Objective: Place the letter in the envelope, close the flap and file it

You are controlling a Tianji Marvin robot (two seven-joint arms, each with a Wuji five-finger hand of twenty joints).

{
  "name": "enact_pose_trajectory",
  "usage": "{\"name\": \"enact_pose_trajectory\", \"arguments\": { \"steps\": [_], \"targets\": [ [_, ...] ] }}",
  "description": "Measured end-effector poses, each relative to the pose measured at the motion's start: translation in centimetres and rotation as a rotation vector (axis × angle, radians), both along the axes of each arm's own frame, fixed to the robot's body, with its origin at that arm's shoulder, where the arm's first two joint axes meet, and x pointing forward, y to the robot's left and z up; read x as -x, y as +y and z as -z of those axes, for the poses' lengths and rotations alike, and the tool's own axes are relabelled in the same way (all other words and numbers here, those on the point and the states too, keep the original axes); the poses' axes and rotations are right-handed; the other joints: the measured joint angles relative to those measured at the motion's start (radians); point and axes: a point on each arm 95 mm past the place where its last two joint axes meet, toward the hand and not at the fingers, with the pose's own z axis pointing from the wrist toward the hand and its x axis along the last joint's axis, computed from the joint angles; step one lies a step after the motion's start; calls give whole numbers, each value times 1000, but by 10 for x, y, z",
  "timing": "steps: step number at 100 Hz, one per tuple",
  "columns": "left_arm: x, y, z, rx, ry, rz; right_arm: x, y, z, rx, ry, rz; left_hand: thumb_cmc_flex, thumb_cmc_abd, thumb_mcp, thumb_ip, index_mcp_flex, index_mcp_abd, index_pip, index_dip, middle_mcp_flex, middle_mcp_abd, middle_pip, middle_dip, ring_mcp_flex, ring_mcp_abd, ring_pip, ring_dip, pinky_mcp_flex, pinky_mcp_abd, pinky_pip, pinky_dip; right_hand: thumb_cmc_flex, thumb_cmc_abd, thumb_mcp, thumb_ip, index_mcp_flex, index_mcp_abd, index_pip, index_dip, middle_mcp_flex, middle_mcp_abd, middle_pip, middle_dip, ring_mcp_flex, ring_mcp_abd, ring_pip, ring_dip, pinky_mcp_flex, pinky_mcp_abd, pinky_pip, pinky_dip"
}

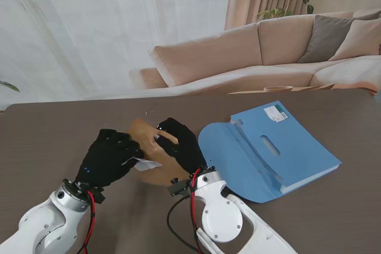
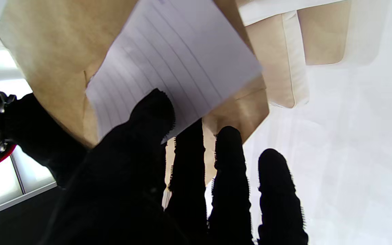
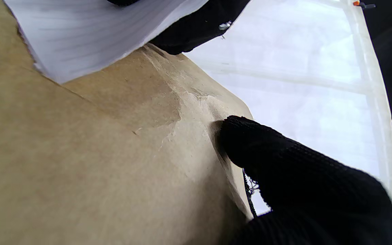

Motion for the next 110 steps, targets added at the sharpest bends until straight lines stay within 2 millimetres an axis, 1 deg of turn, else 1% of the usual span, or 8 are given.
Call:
{"name": "enact_pose_trajectory", "arguments": {
  "steps": [12, 17, 18, 20, 27, 42, 80, 110],
  "targets": [
    [-1, 3, 0, -11, -1, -14, 0, 0, 0, -1, 0, 0, 2, 0, 0, 0, 36, 6, 0, -1, 17, 0, 16, 26, 6, 0, 24, 10, 4, 0, 0, 0, 0, 0, 0, 0, 0, 0, 0, 0, 0, 0, 0, 0, 0, 0, 0, 0, 0, 0, 0, 0],
    [-1, 3, 0, -15, -6, -15, 0, 0, 0, -1, 0, 0, 3, 0, 0, 0, 40, -4, 0, -5, 64, 0, 27, 26, 47, 0, 35, 50, 18, 0, 0, 1, 0, 0, 0, 0, 0, 0, 0, 0, 0, 0, 0, 0, 0, 0, 0, 0, 0, 0, 0, 0],
    [-1, 4, -1, -16, -7, -15, 0, 0, 0, -1, 0, 0, 3, 0, -1, -9, 44, -4, 0, -6, 71, 0, 32, 25, 59, 0, 38, 53, 20, 0, 0, 1, 0, 0, 0, 0, 0, 0, 0, 0, 0, 0, 0, 0, 0, 0, 0, 0, 0, 0, 0, 0],
    [-1, 4, -1, -17, -9, -15, 0, 0, 0, -1, 0, 0, 3, -1, -3, -12, 46, -5, 0, -7, 95, 0, 32, 18, 71, 0, 47, 61, 28, 0, 4, 1, 0, 0, 0, 0, 0, 0, 0, 0, 0, 0, 0, 0, 0, 0, 0, 0, 0, 0, 0, 0],
    [-1, 6, -2, -19, -12, -12, 0, 0, 0, -1, 0, 0, 3, -1, -9, -12, 47, -7, 0, -15, 120, 0, 33, -2, 104, 1, 59, 63, 40, 1, 14, 2, 0, 0, 0, 0, 0, 0, 0, 0, 0, 0, 0, 0, 0, 0, 0, 0, 0, 0, 0, 0],
    [1, 7, -7, -5, -28, 7, 0, 0, 0, -3, 2, -1, 3, -1, -9, -12, 47, -7, 0, -16, 117, 0, 33, -12, 105, 8, 63, 63, 43, 2, 14, 2, 0, 0, 0, 0, 0, 0, 0, 0, 0, 0, 0, 0, 0, 0, 0, 0, 0, 0, 0, 0],
    [9, 4, -26, 124, -109, 89, 0, 0, 0, -1, 2, -2, 3, -1, -9, -12, 47, -7, 9, -10, 119, 4, 57, -13, 105, 9, 64, 63, 43, 3, 26, 2, 0, 0, 0, 0, 0, 0, 0, 0, 0, 0, 0, 0, 0, 0, 0, 0, 0, 0, 0, 0],
    [9, 5, -34, 148, -160, 119, 0, 0, 0, -1, 3, -3, 3, -1, -9, -12, 45, -7, 11, -7, 120, 2, 69, -13, 105, 9, 64, 63, 43, 3, 27, 2, 0, 1, 0, 0, 0, 0, 0, 0, 0, 0, 0, 0, 0, 0, 0, 0, 0, 0, 0, 1]
  ]
}}
